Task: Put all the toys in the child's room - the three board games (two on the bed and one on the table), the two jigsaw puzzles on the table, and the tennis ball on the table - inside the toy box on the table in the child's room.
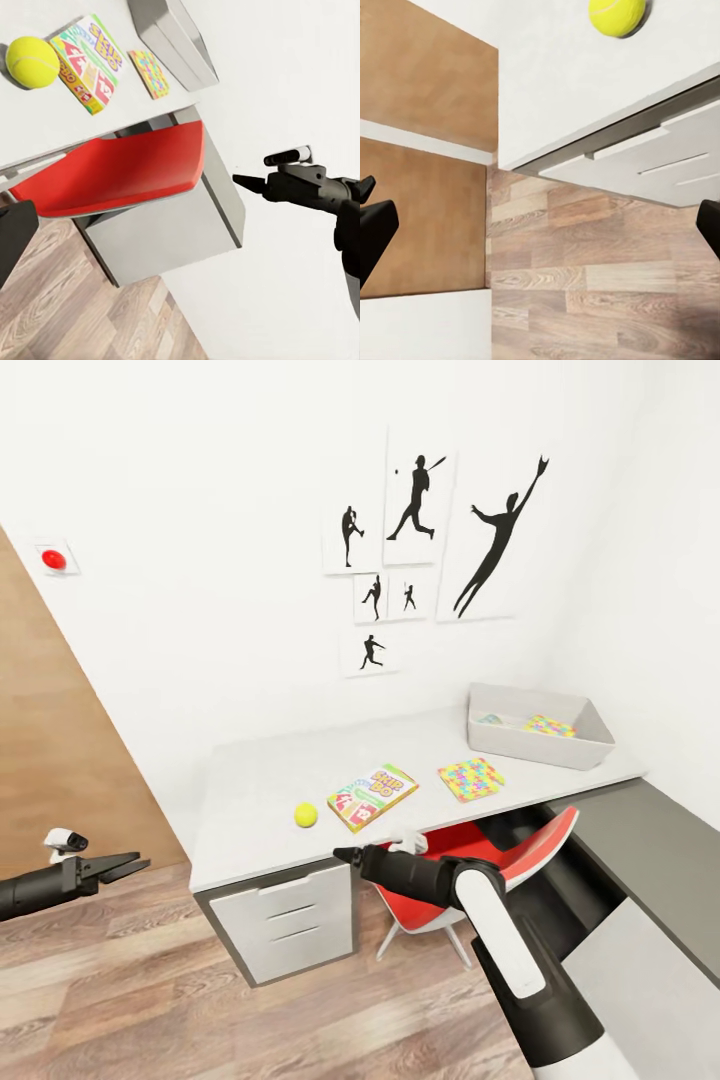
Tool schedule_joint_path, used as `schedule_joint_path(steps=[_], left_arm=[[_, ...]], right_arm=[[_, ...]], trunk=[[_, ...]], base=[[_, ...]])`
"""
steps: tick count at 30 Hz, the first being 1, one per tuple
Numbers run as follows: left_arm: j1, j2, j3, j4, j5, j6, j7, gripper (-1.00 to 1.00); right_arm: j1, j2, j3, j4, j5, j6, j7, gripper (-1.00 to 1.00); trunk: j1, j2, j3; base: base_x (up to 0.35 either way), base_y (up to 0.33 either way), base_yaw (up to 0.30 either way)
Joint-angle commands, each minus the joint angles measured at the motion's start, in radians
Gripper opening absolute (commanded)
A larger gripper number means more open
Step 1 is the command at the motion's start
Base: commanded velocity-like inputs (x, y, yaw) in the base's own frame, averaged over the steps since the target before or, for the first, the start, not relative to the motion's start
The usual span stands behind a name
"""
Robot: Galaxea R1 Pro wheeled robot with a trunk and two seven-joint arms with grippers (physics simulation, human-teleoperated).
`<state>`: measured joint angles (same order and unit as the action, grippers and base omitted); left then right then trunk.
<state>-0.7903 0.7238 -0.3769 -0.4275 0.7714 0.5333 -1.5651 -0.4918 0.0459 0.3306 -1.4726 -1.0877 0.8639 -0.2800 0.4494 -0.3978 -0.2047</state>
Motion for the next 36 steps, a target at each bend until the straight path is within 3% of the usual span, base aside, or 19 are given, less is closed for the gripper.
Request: schedule_joint_path(steps=[1,14,36], left_arm=[[-0.001,0.001,-0.008,0.0,0.006,0.011,-0.004,1.0],[-0.001,0.002,-0.008,0.0,0.006,0.01,-0.004,1.0],[-0.001,0.002,-0.008,0.0,0.006,0.01,-0.004,1.0]], right_arm=[[-0.001,0.0,0.0,-0.002,-0.011,0.002,-0.01,1.0],[-0.001,-0.005,-0.007,-0.006,-0.013,0.003,-0.01,1.0],[-0.001,-0.005,-0.008,-0.006,-0.014,0.003,-0.01,1.0]], trunk=[[0.001,-0.002,-0.002],[0.001,-0.002,-0.001],[0.001,-0.002,0.024]], base=[[0.0,0.056,0.0],[0.0,0.044,-0.014],[0.008,0.052,-0.184]])
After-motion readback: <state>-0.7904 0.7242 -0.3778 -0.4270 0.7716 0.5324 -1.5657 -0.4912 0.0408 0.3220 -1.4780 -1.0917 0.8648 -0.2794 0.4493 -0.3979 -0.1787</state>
